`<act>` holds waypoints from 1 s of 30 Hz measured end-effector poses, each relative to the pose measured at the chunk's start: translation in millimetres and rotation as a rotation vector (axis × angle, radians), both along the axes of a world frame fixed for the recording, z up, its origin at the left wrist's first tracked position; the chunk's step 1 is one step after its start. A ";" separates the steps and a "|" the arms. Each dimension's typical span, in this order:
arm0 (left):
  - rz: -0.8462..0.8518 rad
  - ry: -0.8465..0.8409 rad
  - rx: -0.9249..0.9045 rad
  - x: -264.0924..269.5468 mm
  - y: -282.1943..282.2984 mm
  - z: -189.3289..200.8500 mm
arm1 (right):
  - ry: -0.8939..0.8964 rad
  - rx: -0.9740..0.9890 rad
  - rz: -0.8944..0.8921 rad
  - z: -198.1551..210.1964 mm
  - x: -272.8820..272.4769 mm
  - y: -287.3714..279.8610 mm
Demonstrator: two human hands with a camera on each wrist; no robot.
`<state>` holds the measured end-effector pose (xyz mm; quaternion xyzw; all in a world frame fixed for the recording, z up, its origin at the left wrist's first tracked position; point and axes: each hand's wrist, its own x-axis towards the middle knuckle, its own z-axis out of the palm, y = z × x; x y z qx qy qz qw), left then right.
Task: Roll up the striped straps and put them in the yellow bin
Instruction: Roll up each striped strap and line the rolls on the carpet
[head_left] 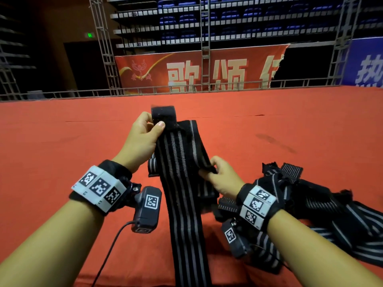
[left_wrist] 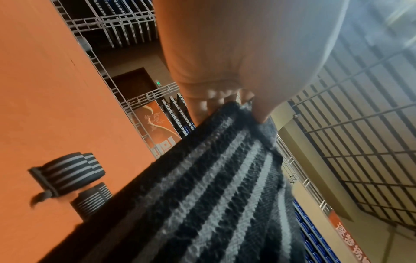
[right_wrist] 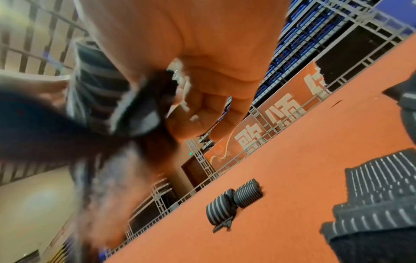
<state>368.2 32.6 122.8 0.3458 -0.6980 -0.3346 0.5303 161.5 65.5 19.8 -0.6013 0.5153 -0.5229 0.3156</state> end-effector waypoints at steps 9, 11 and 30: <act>0.249 -0.249 -0.043 7.5 -17.0 -20.7 | -0.017 -0.105 -0.054 35.4 -29.6 14.5; 0.252 -0.273 -0.032 6.0 -15.7 -24.7 | -0.039 -0.059 -0.091 39.2 -26.7 11.0; -0.136 -0.174 0.014 -30.5 14.3 -40.5 | 0.185 -0.174 -0.036 49.8 1.7 19.4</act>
